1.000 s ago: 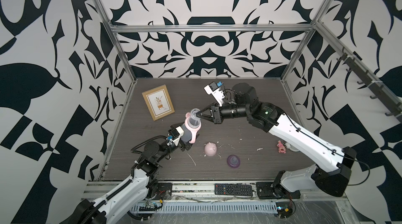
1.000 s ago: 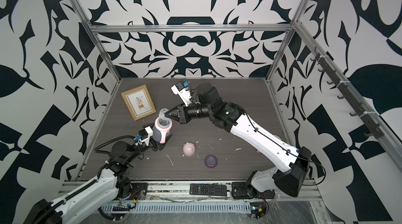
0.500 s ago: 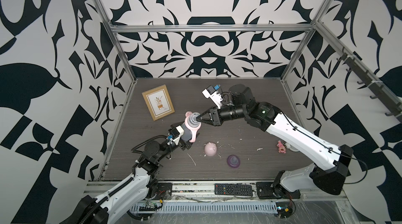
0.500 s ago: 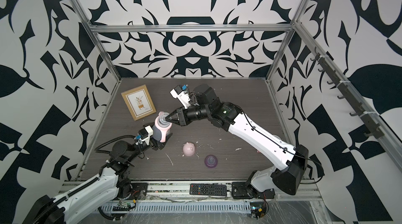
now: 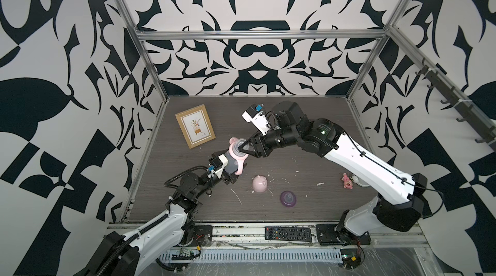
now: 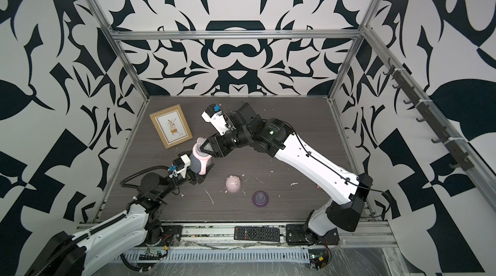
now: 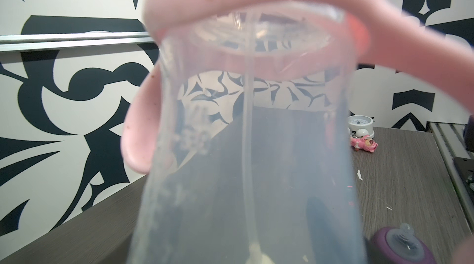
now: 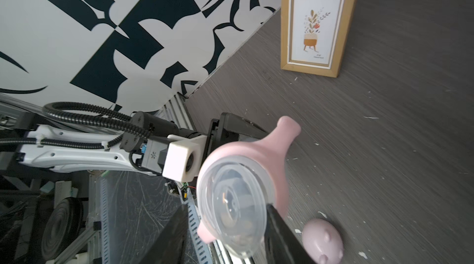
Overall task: Assemble the baby bottles
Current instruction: Place the straw into the baby bottle, then pick up the nipple from the center of the board.
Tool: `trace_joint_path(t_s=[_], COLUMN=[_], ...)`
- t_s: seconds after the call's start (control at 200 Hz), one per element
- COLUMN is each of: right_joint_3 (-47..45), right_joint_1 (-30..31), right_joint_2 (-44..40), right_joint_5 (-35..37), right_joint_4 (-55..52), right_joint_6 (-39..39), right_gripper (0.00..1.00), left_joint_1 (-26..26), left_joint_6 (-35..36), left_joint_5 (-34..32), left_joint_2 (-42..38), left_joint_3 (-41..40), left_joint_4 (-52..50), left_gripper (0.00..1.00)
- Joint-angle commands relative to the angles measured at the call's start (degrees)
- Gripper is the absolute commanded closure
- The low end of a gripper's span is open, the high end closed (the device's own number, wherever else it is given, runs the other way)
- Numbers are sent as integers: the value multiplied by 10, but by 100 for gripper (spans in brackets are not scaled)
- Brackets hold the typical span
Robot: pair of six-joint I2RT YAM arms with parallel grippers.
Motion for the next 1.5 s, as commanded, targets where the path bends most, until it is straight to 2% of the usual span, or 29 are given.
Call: trace_joint_path(t_s=[0.0,0.165,0.55,0.745,0.985,1.22,1.27,1.34,1.385,1.495], right_joint_3=[36,45,34,31,31,24,19,-1,-18,-100], right_joint_1=[0,1,3,7,7,7,7,5,2,-2], right_joint_2=[-2,1,11,9,-26,-42,-44,-51,-53,-68], right_joint_5=[52,51,33,36,90,122,155,242,290,323], right_joint_4=[-37,-25,-7,-13,-10,-42,-70,-118,-159,-204], right_joint_6=[-34,-33,-26,-31,-43,-58,-62,-55,-45,-9], right_gripper=[49,48,72,73,56,50,41,30,26,20], left_joint_1=[-1,0,0,0,-1,-1,0,0,0,-1], left_joint_6=[-8,-9,-11,-11,-8,-8,-10,-15,-17,-14], left_joint_5=[-3,0,5,4,1,-1,-1,-1,-2,-2], left_joint_2=[0,-3,-9,-11,-12,-14,-16,-22,-26,-35], left_joint_3=[-5,-8,-8,-7,-8,-8,-9,-10,-10,-9], left_joint_4=[49,49,35,30,12,-2,0,0,-4,-26], left_gripper=[82,82,82,82,82,82,82,83,83,84])
